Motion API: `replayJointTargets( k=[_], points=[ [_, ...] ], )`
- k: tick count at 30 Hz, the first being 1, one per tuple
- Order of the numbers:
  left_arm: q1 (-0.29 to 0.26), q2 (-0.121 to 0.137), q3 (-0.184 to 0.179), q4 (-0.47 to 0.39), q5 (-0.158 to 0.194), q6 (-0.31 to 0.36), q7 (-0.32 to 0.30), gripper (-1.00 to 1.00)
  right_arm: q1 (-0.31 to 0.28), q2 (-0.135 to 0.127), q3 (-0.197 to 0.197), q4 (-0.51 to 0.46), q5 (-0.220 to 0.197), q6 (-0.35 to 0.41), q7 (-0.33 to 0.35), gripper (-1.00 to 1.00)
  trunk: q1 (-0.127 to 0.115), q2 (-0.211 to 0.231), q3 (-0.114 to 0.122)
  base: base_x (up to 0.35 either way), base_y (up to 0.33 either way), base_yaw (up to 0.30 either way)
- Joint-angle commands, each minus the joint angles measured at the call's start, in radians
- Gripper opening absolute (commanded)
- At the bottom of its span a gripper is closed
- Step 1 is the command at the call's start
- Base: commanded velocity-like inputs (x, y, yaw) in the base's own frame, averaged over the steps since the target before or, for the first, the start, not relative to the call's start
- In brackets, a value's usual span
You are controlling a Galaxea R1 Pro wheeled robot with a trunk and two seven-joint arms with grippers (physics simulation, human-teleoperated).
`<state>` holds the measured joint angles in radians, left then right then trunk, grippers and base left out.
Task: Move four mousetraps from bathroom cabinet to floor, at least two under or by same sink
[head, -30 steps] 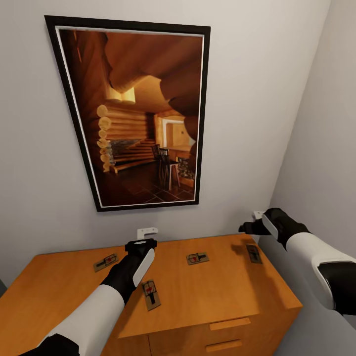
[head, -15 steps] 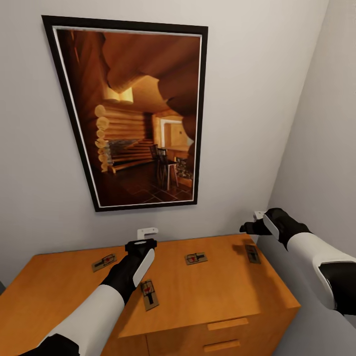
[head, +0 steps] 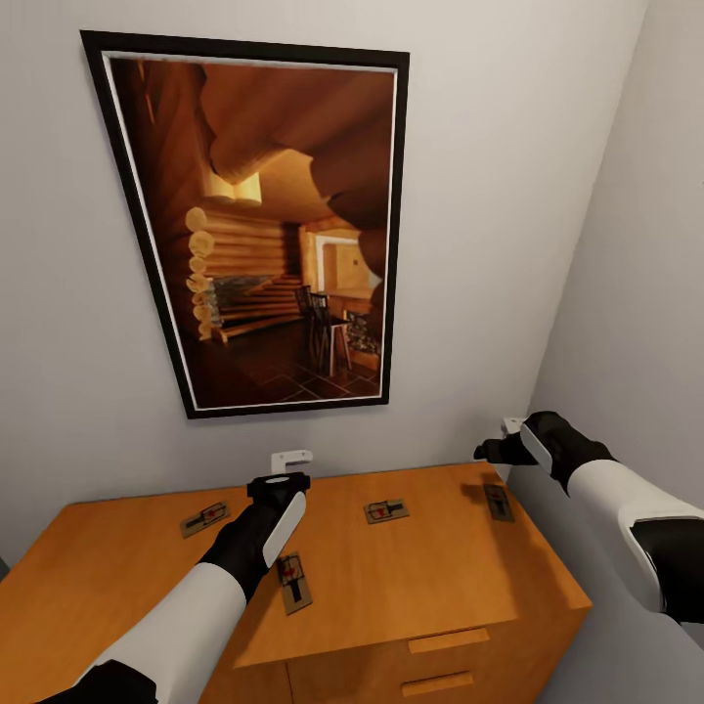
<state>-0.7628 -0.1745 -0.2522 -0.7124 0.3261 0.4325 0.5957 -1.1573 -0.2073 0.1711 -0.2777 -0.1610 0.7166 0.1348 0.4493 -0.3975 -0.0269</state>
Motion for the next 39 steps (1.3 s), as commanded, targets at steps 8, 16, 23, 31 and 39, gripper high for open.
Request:
replayJointTargets(
  k=[8, 16, 23, 31, 39],
  points=[
    [-0.001, 0.000, -0.002, -0.001, 0.007, 0.003, 0.008, 1.00, -0.001, -0.001, 0.009, -0.001, -0.008, 0.004, 0.000, 1.00, 0.001, -0.002, -0.002, 0.000, 0.000, 0.000],
    [-0.001, 0.000, -0.002, -0.001, 0.007, 0.003, 0.008, 1.00, -0.001, -0.001, 0.008, -0.001, -0.008, 0.004, 0.000, 1.00, 0.001, -0.002, -0.002, 0.000, 0.000, 0.000],
    [-0.001, 0.000, -0.003, -0.001, 0.007, 0.003, 0.008, 1.00, -0.001, -0.001, 0.009, -0.001, -0.008, 0.004, 0.000, 1.00, 0.001, -0.002, -0.002, 0.000, 0.000, 0.000],
    [-0.001, 0.000, -0.002, -0.001, 0.006, 0.003, 0.009, 1.00, -0.001, -0.001, 0.008, -0.001, -0.008, 0.000, 0.000, 1.00, 0.001, -0.002, -0.002, 0.000, 0.000, 0.000],
    [-0.001, 0.000, -0.001, -0.001, 0.006, 0.003, 0.009, 1.00, -0.001, -0.002, 0.008, -0.001, -0.008, 0.000, -0.001, 1.00, 0.001, -0.002, -0.002, 0.000, 0.000, 0.000]
  ],
)
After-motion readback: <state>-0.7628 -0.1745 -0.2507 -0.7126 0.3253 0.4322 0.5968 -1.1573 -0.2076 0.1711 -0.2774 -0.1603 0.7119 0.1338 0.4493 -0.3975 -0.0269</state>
